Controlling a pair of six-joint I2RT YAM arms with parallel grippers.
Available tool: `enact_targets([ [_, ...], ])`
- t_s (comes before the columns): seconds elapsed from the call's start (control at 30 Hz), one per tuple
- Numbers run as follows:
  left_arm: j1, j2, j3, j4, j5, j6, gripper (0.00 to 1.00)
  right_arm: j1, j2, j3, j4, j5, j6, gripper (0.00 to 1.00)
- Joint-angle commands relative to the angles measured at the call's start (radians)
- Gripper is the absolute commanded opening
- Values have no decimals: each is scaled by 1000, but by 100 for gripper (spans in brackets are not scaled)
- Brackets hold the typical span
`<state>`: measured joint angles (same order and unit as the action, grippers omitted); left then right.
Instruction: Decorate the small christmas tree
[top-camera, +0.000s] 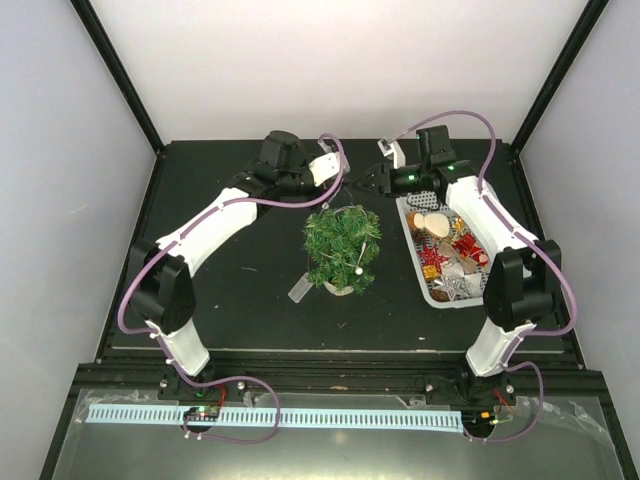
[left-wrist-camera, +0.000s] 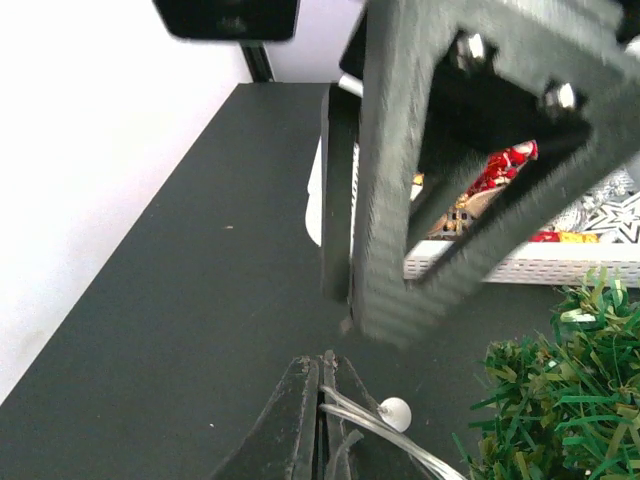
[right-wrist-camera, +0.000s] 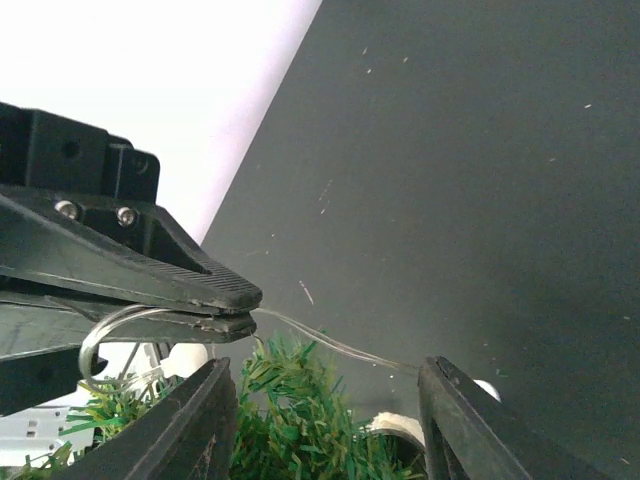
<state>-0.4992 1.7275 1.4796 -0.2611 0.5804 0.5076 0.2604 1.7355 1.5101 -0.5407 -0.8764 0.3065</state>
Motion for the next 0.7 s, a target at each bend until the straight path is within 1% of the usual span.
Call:
enact_targets([
  [0.0, -4, 4, 54, 28, 32, -20, 4, 41, 30, 15, -7, -27, -48, 52],
  [0.2, -4, -5, 53, 16, 37, -17, 4, 58, 60, 13, -12, -1, -55, 51],
  [0.33, -4, -6, 50, 8, 45, -20, 4, 63, 67, 15, 4, -1, -44, 47],
  [0.5, -4, -2, 50, 5, 56, -26, 4, 73, 70, 27, 22, 2, -29, 28],
  [0.67, -4, 7, 50, -5, 59, -24, 4, 77, 76, 30, 39, -11, -14, 20],
])
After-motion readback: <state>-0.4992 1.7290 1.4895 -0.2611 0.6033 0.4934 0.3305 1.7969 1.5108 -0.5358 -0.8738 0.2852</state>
